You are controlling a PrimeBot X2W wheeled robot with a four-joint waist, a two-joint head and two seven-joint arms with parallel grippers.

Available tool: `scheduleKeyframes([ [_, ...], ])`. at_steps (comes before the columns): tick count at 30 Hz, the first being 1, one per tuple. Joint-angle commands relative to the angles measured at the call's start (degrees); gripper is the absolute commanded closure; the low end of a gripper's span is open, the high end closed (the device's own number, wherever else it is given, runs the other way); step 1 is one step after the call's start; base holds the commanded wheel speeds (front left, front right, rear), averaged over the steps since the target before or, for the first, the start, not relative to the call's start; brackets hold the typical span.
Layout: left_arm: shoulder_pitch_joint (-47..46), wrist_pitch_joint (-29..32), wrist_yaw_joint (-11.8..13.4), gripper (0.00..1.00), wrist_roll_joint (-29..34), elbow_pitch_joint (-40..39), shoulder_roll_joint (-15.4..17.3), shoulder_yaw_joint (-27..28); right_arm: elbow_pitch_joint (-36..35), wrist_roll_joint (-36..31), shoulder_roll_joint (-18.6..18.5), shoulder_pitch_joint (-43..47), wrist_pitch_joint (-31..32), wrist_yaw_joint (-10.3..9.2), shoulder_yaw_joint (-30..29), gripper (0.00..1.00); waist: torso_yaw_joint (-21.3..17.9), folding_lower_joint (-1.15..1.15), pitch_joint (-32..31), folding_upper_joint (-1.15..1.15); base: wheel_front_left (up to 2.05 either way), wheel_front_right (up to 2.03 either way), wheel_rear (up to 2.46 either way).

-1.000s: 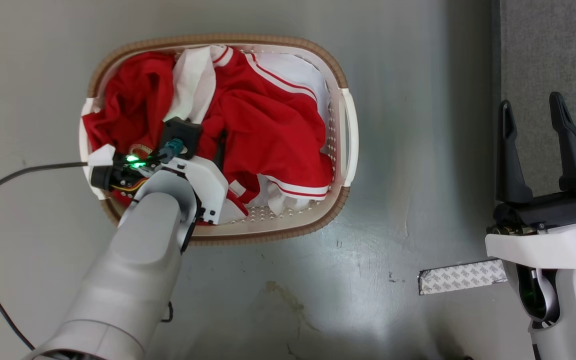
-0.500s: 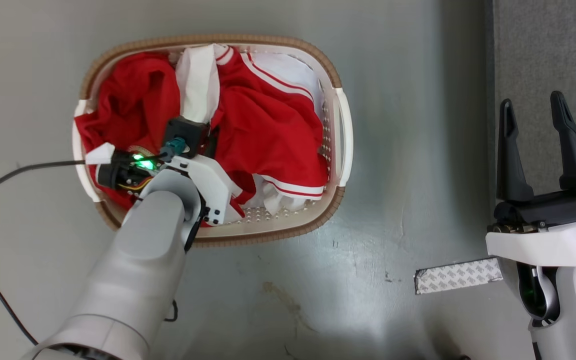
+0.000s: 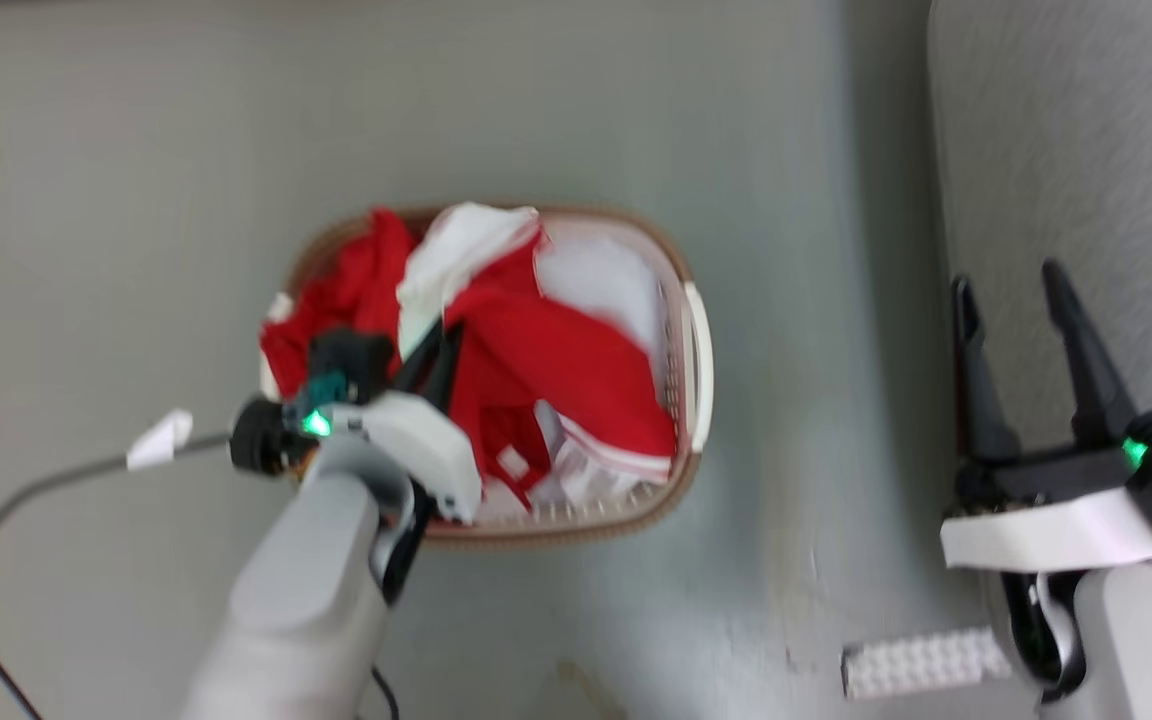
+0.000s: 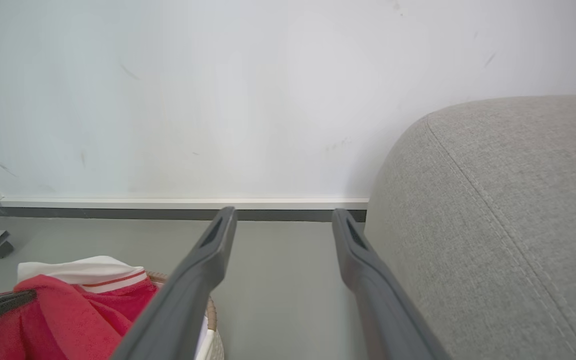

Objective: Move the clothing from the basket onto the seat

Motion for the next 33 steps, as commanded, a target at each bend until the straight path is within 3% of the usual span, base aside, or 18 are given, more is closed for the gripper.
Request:
scheduleKeyframes([
  [1, 2.03, -0.03, -0.18, 1.00, -0.54, -1.35, 0.19, 0.20, 0.56, -0.05, -0.23, 1.20, -0.20, -0.12, 0.16, 0.00, 1.92, 0.01, -7.04, 0.00, 0.00, 0.00, 0.00],
  [15, 18.47, 1.46, 0.24, 1.00, -2.87, -18.52, 1.42, -0.16, 4.40, 0.53, -0.22, 10.12, -0.20, -0.12, 4.27, 0.00, 3.23, 0.01, -29.47, 0.00, 0.00, 0.00, 0.00],
  [23, 24.69, 6.99, 2.40, 1.00, -3.56, -32.91, 3.19, -0.31, 5.25, 0.26, -0.21, 11.95, -0.20, -0.12, 16.48, 0.00, 2.83, 0.01, -35.65, 0.00, 0.00, 0.00, 0.00],
  [33, 30.00, 13.60, 3.84, 1.00, -3.70, -46.30, 4.53, -2.42, 8.54, -0.76, -0.24, 6.25, -0.19, -0.12, 28.99, 0.00, 2.21, 0.01, -37.97, 0.00, 0.00, 0.00, 0.00],
])
